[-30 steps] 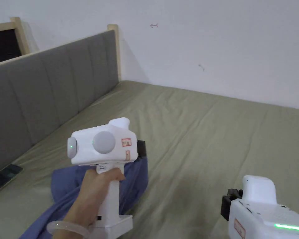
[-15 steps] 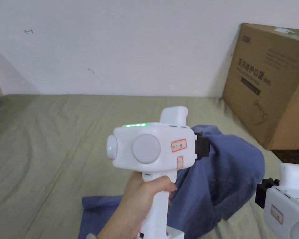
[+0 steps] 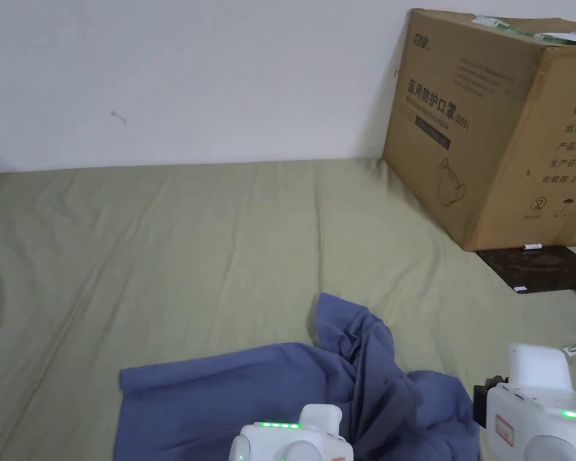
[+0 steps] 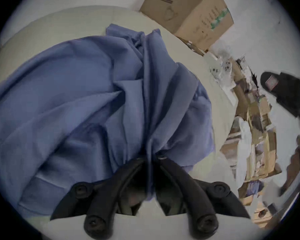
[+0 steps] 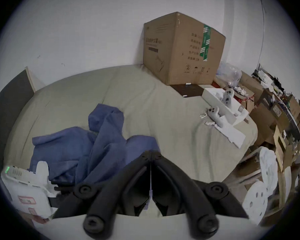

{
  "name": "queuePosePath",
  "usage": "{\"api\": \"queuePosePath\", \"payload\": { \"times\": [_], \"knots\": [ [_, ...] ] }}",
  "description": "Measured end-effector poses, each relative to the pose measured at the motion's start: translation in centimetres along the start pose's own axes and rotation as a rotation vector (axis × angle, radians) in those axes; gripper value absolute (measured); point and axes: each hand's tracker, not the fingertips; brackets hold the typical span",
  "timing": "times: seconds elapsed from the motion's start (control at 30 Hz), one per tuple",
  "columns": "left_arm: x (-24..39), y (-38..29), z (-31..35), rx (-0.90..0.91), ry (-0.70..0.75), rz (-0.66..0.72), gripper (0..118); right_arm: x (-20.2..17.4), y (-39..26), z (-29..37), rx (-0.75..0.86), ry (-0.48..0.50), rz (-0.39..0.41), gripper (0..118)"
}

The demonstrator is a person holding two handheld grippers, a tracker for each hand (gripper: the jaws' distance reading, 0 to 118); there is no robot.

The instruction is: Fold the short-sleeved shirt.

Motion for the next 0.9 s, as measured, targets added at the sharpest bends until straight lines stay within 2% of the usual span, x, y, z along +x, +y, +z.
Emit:
{"api": "queuePosePath", "payload": {
  "times": [0.03,0.07,0.1,0.2,0.3,0.37,0.4,0.47,0.5,0.6,0.67,0.77,0.8,0.83,0.87,0.9],
  "knots": [
    [-0.2,0.3,0.3,-0.007,-0.036,0.005,73,-0.4,0.0,-0.1,-0.003,0.006,0.007,0],
    [-0.2,0.6,0.9,-0.013,-0.085,0.014,96,-0.9,0.0,-0.2,-0.008,0.018,0.018,0],
    [0.1,1.0,1.7,0.000,-0.107,0.016,112,-1.3,0.1,-0.2,-0.006,0.028,0.024,0],
    [0.3,1.7,5.2,0.124,-0.015,-0.062,116,-2.4,0.6,-0.3,0.001,0.053,0.046,0],
    [-1.1,2.4,9.5,0.202,0.031,-0.066,113,-3.4,1.2,-0.1,0.014,0.075,0.063,0],
    [-3.2,2.1,12.1,0.254,0.049,-0.040,105,-4.2,1.4,0.1,0.022,0.096,0.074,0],
    [-4.5,1.6,13.3,0.272,0.082,-0.012,92,-4.7,1.4,0.2,0.026,0.107,0.080,0],
    [-7.0,0.1,14.4,0.280,0.181,0.035,23,-5.6,1.1,0.0,0.023,0.124,0.093,0],
    [-8.3,-0.8,14.2,0.263,0.209,0.064,1,-6.2,0.8,-0.3,0.016,0.135,0.101,0],
    [-11.4,-3.3,14.1,0.196,0.137,0.122,0,-7.9,-0.1,-1.6,-0.027,0.157,0.136,0],
    [-12.3,-4.1,14.0,0.199,0.212,0.129,0,-9.0,-0.4,-2.3,-0.042,0.161,0.156,0],
    [-13.9,-2.9,14.0,0.207,0.242,0.140,1,-10.3,-0.1,-3.2,-0.057,0.189,0.167,0],
    [-14.8,-1.9,14.3,0.217,0.250,0.148,10,-10.7,0.3,-3.6,-0.061,0.193,0.171,0],
    [-15.6,-0.9,14.7,0.235,0.268,0.168,42,-10.9,0.5,-3.8,-0.062,0.197,0.175,0],
    [-16.6,0.5,15.1,0.251,0.307,0.178,67,-11.2,0.9,-4.1,-0.060,0.198,0.179,0],
    [-17.4,1.9,15.4,0.268,0.328,0.180,79,-11.4,1.2,-4.4,-0.059,0.197,0.181,0]
  ]
}}
